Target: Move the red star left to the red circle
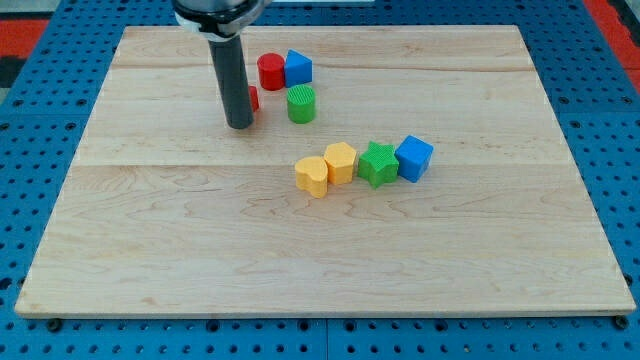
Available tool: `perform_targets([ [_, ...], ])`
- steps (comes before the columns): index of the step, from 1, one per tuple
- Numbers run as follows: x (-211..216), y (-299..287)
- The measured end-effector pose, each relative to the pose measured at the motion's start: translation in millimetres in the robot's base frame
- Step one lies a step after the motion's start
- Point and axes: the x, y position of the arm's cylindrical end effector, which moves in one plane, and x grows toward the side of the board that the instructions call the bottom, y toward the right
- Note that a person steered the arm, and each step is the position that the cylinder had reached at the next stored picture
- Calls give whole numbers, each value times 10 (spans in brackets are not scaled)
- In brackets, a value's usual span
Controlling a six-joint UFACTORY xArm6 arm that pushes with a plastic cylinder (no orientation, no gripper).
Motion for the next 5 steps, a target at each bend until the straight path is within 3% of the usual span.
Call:
perform_targets([
  [2, 0, -56],
  [5, -467, -108],
])
